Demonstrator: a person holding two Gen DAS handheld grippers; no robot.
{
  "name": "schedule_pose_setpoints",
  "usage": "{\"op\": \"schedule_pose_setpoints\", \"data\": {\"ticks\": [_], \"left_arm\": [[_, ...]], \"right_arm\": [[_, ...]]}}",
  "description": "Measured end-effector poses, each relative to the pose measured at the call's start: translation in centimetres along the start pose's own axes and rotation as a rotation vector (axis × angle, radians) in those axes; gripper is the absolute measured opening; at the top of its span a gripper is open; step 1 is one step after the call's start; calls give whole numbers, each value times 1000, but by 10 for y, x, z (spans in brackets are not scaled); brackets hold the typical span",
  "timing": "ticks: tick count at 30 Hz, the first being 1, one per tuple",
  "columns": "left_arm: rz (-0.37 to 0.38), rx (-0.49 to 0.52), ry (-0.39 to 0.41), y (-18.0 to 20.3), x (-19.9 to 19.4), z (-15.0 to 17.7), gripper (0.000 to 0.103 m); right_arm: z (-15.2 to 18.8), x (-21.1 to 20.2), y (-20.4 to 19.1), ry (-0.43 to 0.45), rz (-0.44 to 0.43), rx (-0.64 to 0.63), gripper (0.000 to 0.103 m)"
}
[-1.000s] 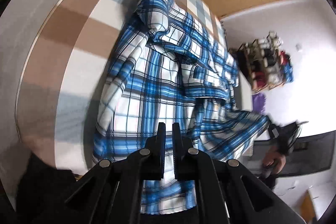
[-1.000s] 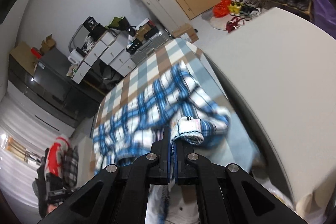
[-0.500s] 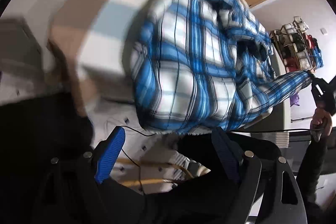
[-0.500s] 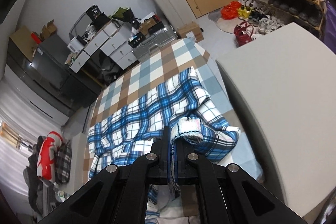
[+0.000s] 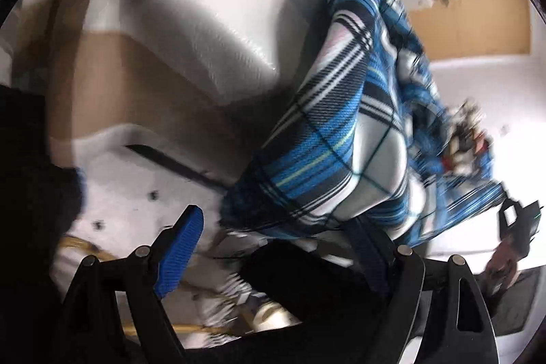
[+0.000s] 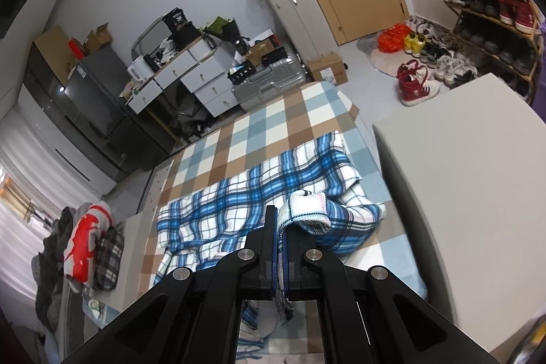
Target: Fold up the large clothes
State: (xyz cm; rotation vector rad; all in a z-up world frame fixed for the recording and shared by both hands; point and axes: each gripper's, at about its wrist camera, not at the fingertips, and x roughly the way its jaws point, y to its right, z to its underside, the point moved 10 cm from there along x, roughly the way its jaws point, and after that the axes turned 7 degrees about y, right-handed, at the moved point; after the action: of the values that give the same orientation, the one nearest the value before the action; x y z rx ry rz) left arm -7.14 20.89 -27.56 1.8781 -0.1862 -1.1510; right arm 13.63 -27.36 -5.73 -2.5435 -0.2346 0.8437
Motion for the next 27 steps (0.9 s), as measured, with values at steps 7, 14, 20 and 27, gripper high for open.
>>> {"op": "schedule_pose_setpoints", "data": {"ticks": [7, 14, 20, 27], "left_arm": [[156, -67, 12, 10, -1, -4, 81], [170, -20, -38, 16, -4, 12, 0], [177, 34, 2, 30, -30, 13, 0], [197, 86, -1, 63, -64, 4, 0]], "right_arm": [[7, 1, -5, -9, -24, -4, 2], [11, 3, 2, -22, -28, 17, 2], [19, -5, 5, -17, -36, 32, 2], [50, -24, 48, 23, -9, 81, 2]]}}
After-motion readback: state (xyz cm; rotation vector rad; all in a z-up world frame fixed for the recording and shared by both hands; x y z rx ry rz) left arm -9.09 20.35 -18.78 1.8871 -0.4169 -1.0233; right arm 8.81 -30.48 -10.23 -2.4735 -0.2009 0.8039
